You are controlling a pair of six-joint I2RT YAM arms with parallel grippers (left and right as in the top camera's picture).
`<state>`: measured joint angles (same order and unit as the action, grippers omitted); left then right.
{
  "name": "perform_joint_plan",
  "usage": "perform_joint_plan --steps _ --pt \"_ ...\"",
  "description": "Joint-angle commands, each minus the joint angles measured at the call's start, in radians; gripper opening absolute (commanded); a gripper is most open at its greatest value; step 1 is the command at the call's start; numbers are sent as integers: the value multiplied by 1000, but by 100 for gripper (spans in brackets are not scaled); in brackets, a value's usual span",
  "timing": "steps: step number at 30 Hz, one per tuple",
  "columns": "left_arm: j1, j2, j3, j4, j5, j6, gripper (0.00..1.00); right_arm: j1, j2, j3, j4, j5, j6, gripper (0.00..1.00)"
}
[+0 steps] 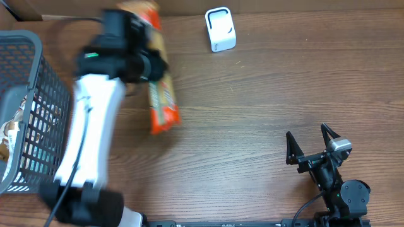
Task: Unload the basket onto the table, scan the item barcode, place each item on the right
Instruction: 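Carry the spaghetti package to the table center and release it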
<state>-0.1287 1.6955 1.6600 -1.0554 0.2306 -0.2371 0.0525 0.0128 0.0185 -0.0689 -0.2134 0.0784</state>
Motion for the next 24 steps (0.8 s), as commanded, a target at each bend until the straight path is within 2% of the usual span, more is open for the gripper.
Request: perform_joint_plan --steps 1,5,10,16,17,18,19,21,24 --pt "-65 40 -176 180 264 -118 4 -2 -8 -10 7 0 3 100" --pt "-127 143 -313 437 419 -187 4 -2 -8 -10 7 0 3 100" --pt "-220 275 -322 620 424 -200 4 -2 -8 -10 7 0 3 100" --pt "-338 341 -322 832 408 -369 4 -2 -8 -11 7 0 3 100" --pt "-356 341 -322 837 389 -390 11 -2 -8 -10 7 0 3 100" --pt "-379 341 -322 837 360 -412 34 -2 -8 -10 7 0 3 100" --pt "-392 341 -322 836 350 -415 50 -2 -8 -10 7 0 3 100" --pt "-407 341 -322 826 328 -419 100 -2 -8 -10 7 0 3 100" --pt "-405 334 -320 825 327 -444 100 -2 -8 -11 7 0 3 100"
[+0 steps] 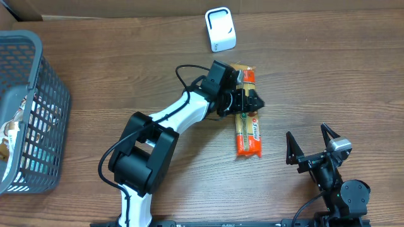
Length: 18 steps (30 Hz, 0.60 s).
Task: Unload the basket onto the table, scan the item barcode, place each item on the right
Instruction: 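Carry the spaghetti package to the table center and release it, then return the left gripper to the basket and grasp the white tube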
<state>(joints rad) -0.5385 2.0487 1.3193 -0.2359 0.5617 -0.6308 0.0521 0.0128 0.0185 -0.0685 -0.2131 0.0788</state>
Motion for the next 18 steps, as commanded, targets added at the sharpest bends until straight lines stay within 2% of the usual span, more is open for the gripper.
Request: perform_joint_plan --steps 1,3,5,7,10,11,12,13,15,18 --pt "15 -27 27 3 -3 -48 100 -2 -8 -10 7 -1 3 100" --pt "46 -57 50 -23 -5 -32 100 -2 -8 -11 7 -1 3 100" --pt "95 -109 107 -113 -40 27 100 -2 -8 -10 7 -1 3 100" --pt "155 -172 196 -276 -127 119 100 -2 -8 -10 7 -1 3 100" --pt "256 -247 354 -547 -245 301 100 -2 -8 -10 7 -1 3 100" --pt "281 -260 386 -597 -261 346 100 -2 -8 -10 7 -1 3 100" --pt "357 -296 478 -725 -300 480 100 -2 -8 -10 7 -1 3 100" --pt "414 -320 537 -796 -327 547 100 -2 -8 -10 7 -1 3 100" --pt "534 -360 629 -895 -394 589 100 -2 -8 -10 7 -1 3 100" --pt "704 -396 710 -977 -453 580 100 -2 -8 -10 7 -1 3 100"
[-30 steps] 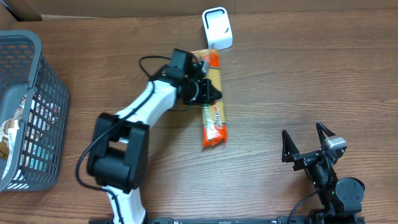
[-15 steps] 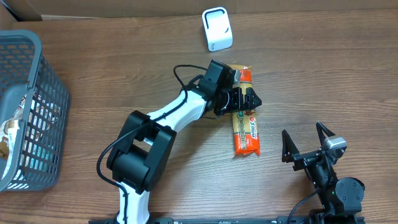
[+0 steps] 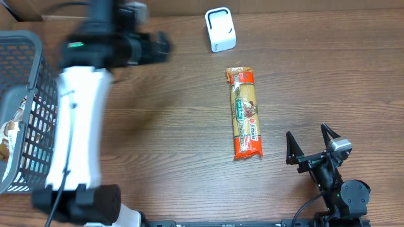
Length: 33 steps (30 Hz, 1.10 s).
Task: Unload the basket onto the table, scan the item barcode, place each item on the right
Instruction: 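Return the left gripper to the basket and grasp the white tube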
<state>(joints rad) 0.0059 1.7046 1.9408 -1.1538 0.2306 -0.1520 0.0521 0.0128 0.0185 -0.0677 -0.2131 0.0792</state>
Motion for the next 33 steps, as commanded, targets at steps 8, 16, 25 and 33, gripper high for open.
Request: perform_joint_plan --steps 8,16,25,33 --pt "676 -83 92 -159 -289 -65 100 -2 -8 -10 6 -1 2 100" --pt "781 -81 -187 39 -483 -189 100 -2 -8 -10 6 -1 2 100" --pt "781 2 -504 420 -523 237 100 -2 -8 -11 6 -1 2 100" --pt "781 109 -504 467 -556 336 100 -2 -8 -10 6 -1 2 100"
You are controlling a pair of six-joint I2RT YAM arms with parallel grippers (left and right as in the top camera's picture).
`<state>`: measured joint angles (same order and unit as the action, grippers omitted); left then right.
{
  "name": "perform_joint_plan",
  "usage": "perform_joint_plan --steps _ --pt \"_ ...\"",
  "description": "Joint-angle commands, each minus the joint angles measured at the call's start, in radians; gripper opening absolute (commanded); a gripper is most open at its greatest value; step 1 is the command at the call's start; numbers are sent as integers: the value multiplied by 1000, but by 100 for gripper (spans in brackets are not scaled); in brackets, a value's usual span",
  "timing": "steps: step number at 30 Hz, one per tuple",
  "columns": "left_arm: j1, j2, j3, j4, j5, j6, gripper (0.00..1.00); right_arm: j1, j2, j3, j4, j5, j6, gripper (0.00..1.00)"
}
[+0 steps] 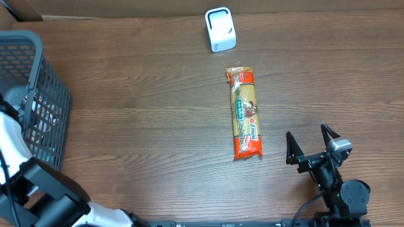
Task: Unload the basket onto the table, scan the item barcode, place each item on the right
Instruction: 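Return the left gripper to the basket and grasp the white tube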
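A long orange and tan pasta packet (pixel 245 113) lies flat on the wooden table, lengthwise front to back, right of centre. The white barcode scanner (pixel 220 29) stands at the back, just up-left of the packet. My right gripper (pixel 310 144) rests open near the front right, a little right of the packet's orange end, with nothing between its fingers. Only the white link of my left arm (pixel 12 148) shows at the far left edge beside the basket. Its gripper is out of view.
A grey wire basket (pixel 44 94) with a few items inside stands at the left edge. A cardboard wall (pixel 126 7) runs along the back of the table.
My left arm has gone from the upper left of the table to the far left edge by the basket. The packet, the scanner and the right arm have not moved.
My left gripper first held the pasta packet over the table's left-centre. Then it was with the packet on the table in front of the scanner. After that the packet lay alone with the arm at the upper left, and now the arm is at the basket.
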<state>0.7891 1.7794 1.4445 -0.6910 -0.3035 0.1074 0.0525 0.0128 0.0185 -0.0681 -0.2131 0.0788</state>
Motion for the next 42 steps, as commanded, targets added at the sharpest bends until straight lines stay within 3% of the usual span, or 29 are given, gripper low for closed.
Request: perform_joint_plan --steps 1,14,21,26,31,36,42 --pt "-2 51 -8 6 -21 86 100 -2 -8 -10 6 -1 3 100" --pt "69 245 -8 7 -6 114 99 -2 -8 -11 6 -1 3 100" --pt "68 247 27 -25 236 131 97 -2 -8 -10 6 -1 3 100" --pt "68 246 209 -190 386 75 93 -2 -8 -10 6 -1 3 100" --pt "68 246 346 -297 379 46 95 -2 -8 -11 6 -1 3 100" --pt "70 246 352 -323 265 48 99 -2 -8 -10 6 -1 3 100" --pt "70 250 333 -335 241 169 100 -2 -8 -10 6 -1 3 100"
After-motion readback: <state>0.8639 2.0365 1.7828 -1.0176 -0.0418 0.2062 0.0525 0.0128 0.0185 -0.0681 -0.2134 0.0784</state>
